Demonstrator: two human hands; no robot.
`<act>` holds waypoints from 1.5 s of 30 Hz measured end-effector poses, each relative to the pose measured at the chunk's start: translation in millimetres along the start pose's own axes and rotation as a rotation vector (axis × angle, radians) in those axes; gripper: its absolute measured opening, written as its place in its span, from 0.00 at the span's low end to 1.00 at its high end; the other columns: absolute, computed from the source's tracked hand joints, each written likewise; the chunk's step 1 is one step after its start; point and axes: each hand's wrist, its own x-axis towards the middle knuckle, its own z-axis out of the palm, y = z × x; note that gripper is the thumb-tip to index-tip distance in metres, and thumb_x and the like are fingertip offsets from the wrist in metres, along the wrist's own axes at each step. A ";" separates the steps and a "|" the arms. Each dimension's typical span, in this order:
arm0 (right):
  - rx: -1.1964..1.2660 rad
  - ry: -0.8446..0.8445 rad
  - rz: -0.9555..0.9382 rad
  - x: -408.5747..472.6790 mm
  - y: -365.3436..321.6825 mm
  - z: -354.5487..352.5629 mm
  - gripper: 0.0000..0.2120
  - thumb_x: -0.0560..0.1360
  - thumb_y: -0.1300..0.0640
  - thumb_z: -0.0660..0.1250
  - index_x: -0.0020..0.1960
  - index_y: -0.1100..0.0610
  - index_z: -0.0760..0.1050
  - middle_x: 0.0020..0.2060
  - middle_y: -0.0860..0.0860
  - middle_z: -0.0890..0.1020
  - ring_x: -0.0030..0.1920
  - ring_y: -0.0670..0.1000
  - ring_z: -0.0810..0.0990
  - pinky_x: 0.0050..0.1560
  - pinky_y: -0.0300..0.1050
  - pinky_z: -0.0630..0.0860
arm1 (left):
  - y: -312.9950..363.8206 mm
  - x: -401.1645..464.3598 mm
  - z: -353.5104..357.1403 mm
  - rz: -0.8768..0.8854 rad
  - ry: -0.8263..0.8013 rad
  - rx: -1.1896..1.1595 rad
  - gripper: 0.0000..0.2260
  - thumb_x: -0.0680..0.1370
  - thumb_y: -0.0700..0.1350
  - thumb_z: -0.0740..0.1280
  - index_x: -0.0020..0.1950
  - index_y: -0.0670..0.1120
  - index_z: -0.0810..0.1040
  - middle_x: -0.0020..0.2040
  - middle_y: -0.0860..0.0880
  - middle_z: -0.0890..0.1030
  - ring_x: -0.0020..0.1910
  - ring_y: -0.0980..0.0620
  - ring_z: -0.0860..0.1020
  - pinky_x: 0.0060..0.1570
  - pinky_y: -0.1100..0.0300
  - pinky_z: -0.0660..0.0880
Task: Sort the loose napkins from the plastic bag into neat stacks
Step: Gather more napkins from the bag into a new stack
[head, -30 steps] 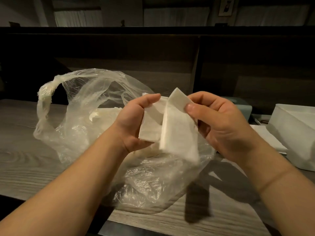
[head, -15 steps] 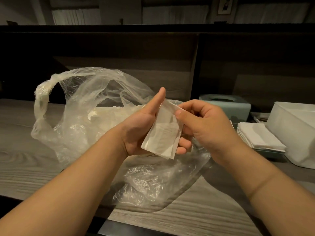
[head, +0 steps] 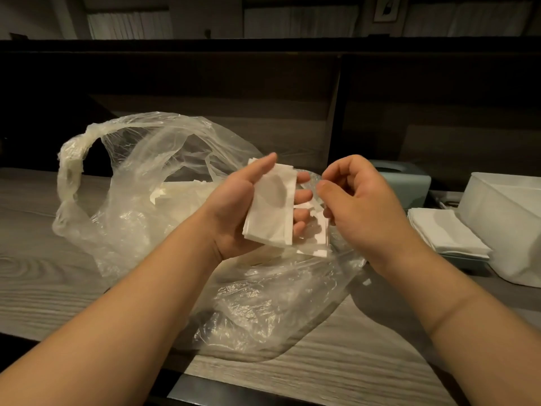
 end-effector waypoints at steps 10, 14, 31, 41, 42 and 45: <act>-0.517 -0.354 -0.145 -2.2 3.4 -4.4 0.06 0.75 0.49 0.73 0.48 0.42 0.75 0.49 0.38 0.74 0.51 0.39 0.73 0.47 0.32 0.69 | 5.3 1.8 -10.9 0.079 0.126 -0.346 0.25 0.80 0.59 0.64 0.66 0.39 0.78 0.54 0.42 0.83 0.43 0.47 0.81 0.38 0.56 0.81; -0.486 -0.283 -0.163 -1.0 4.8 -4.8 0.13 0.74 0.51 0.74 0.50 0.42 0.70 0.49 0.38 0.72 0.50 0.38 0.72 0.45 0.31 0.68 | 6.8 0.7 -13.5 0.099 0.090 -0.426 0.26 0.80 0.59 0.64 0.68 0.41 0.78 0.54 0.44 0.83 0.43 0.47 0.82 0.40 0.55 0.81; -0.671 -0.417 -0.146 3.9 13.5 -5.8 0.19 0.79 0.58 0.64 0.65 0.40 0.74 0.63 0.37 0.70 0.67 0.42 0.65 0.68 0.42 0.67 | 5.4 3.2 -13.9 0.097 0.133 -0.381 0.24 0.79 0.60 0.63 0.65 0.42 0.79 0.52 0.45 0.83 0.42 0.48 0.80 0.44 0.57 0.74; -0.632 -0.264 -0.179 5.3 14.5 -5.4 0.07 0.79 0.52 0.67 0.51 0.43 0.82 0.47 0.36 0.77 0.52 0.40 0.74 0.55 0.39 0.70 | 5.0 3.9 -13.6 0.092 0.144 -0.369 0.24 0.79 0.59 0.63 0.64 0.42 0.80 0.52 0.45 0.83 0.42 0.49 0.79 0.44 0.57 0.73; -0.598 -0.222 -0.187 5.2 13.4 -5.2 0.06 0.78 0.53 0.67 0.49 0.43 0.82 0.46 0.36 0.78 0.52 0.41 0.74 0.55 0.39 0.70 | 5.2 4.1 -13.6 0.087 0.142 -0.370 0.24 0.79 0.59 0.63 0.64 0.42 0.80 0.52 0.45 0.83 0.41 0.48 0.79 0.44 0.57 0.73; -0.478 -0.155 -0.182 4.7 7.9 -7.1 0.05 0.78 0.54 0.68 0.46 0.45 0.80 0.45 0.38 0.77 0.51 0.41 0.74 0.53 0.41 0.72 | 5.1 5.0 -14.6 0.077 0.144 -0.371 0.24 0.78 0.59 0.64 0.64 0.42 0.80 0.51 0.46 0.83 0.41 0.48 0.78 0.44 0.57 0.73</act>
